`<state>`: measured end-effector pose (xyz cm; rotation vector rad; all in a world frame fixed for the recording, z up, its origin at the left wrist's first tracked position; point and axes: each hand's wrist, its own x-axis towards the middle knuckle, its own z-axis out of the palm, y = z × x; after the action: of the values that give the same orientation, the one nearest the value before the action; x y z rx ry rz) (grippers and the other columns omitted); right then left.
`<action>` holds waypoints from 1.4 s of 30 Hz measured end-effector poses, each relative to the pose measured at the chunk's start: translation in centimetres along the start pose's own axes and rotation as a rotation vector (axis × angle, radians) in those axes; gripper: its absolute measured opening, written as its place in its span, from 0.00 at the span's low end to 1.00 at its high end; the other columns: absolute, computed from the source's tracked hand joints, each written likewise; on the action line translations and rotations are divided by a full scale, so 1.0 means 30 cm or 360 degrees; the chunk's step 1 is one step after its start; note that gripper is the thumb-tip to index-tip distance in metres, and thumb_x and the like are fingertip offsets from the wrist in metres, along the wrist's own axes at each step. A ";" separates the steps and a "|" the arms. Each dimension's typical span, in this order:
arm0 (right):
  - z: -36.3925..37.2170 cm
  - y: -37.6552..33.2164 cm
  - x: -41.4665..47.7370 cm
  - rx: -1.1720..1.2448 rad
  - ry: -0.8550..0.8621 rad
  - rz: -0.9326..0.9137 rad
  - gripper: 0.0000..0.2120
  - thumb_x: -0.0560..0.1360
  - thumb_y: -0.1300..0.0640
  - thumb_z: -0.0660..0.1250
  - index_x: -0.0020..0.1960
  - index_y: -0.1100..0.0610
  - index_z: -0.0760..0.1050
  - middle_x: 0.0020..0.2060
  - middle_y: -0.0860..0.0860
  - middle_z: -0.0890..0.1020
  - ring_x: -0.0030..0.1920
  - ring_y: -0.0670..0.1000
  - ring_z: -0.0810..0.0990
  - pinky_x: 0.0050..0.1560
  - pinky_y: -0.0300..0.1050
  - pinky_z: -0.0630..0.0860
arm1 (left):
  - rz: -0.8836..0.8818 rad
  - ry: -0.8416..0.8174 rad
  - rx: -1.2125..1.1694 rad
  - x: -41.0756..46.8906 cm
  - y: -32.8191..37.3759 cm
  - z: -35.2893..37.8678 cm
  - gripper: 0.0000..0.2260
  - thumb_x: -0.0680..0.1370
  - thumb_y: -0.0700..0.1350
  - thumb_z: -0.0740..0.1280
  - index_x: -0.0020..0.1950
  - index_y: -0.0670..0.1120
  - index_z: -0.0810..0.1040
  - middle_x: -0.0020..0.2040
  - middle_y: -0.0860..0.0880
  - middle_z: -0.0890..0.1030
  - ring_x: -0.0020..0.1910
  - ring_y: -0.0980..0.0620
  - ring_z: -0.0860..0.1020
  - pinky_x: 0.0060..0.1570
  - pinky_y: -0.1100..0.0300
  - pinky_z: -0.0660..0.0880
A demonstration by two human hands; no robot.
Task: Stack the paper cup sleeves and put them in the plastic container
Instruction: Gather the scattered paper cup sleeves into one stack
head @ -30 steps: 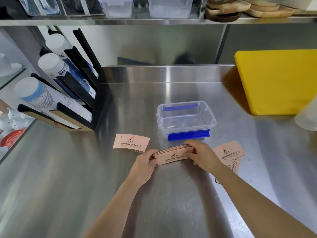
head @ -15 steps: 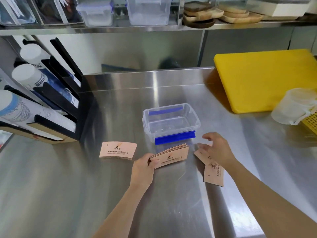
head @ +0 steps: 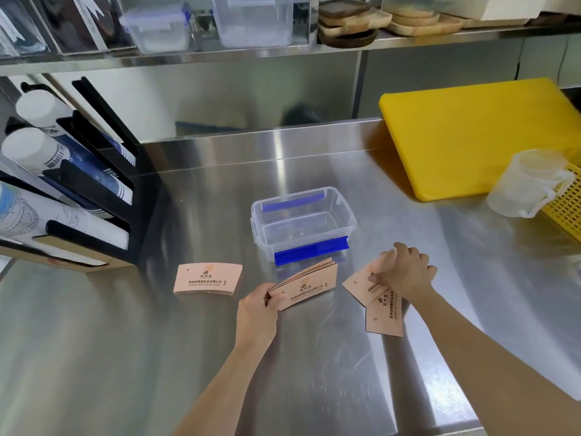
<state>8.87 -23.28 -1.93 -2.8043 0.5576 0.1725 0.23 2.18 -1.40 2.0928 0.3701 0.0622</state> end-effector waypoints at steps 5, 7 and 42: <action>-0.063 0.020 -0.006 0.0737 -0.0092 -0.0014 0.19 0.68 0.59 0.72 0.56 0.61 0.72 0.50 0.57 0.77 0.45 0.55 0.75 0.42 0.45 0.72 | -0.0007 0.0013 0.0005 0.000 0.001 -0.005 0.05 0.74 0.40 0.66 0.48 0.44 0.80 0.37 0.49 0.80 0.35 0.49 0.76 0.34 0.62 0.69; -0.092 0.024 -0.014 0.0952 -0.0113 -0.0103 0.12 0.70 0.61 0.71 0.51 0.60 0.74 0.42 0.53 0.79 0.38 0.51 0.76 0.34 0.40 0.70 | -0.0012 0.0015 0.0004 0.002 0.000 -0.004 0.04 0.74 0.40 0.66 0.47 0.44 0.80 0.37 0.49 0.81 0.35 0.49 0.76 0.33 0.64 0.69; -0.015 -0.054 -0.097 0.0924 -0.0558 -0.0557 0.13 0.69 0.57 0.72 0.48 0.48 0.71 0.42 0.56 0.82 0.24 0.45 0.81 0.26 0.33 0.75 | -0.0016 -0.0241 0.0054 0.016 0.009 0.007 0.07 0.74 0.37 0.63 0.46 0.44 0.80 0.42 0.47 0.82 0.35 0.53 0.75 0.37 0.62 0.73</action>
<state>6.84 -20.94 -0.62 -2.1880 0.0161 0.3545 0.80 2.01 -1.34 2.1137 0.2921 -0.1086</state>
